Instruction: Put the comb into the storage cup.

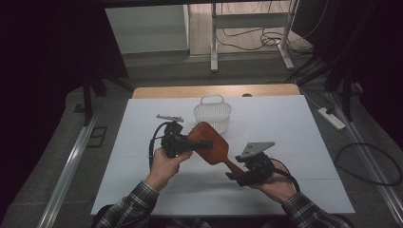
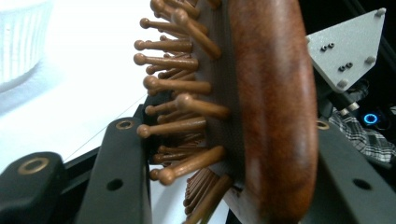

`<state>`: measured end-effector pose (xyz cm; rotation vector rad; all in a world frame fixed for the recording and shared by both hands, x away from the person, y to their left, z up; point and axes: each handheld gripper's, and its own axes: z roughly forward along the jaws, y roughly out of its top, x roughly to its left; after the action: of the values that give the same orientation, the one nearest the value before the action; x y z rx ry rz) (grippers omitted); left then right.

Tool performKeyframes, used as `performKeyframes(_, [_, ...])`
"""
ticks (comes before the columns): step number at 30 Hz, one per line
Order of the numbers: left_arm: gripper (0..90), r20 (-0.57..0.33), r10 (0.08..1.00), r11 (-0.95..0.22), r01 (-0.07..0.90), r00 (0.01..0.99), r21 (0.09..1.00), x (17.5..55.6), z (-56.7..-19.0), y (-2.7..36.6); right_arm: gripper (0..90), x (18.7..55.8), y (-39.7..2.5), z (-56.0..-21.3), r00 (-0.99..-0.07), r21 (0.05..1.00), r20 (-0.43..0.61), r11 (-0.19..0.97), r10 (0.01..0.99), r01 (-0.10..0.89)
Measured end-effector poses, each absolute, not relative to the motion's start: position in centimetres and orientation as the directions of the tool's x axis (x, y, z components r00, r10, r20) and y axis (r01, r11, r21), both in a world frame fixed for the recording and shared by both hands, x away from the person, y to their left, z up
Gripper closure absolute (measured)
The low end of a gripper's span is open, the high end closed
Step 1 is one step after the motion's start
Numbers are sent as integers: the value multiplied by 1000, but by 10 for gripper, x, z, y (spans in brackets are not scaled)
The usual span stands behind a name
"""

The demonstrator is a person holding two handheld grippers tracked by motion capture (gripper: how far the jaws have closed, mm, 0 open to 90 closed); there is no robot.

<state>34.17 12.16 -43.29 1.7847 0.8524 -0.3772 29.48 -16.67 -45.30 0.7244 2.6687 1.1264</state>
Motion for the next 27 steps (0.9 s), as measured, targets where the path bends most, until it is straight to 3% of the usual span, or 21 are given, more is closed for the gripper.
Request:
performKeyframes(5, [550, -597, 391, -181, 695, 700, 696, 341, -431, 123, 266, 300, -169, -454, -861, 676, 130, 592, 491, 439])
performKeyframes(19, [547, -547, 450, -201, 676, 706, 709, 340, -424, 127, 165, 300, -176, -453, -856, 670, 116, 596, 505, 442])
performKeyframes(27, [546, -524, 477, -205, 669, 706, 715, 342, -422, 132, 48, 300, -184, -453, -844, 668, 136, 581, 518, 465])
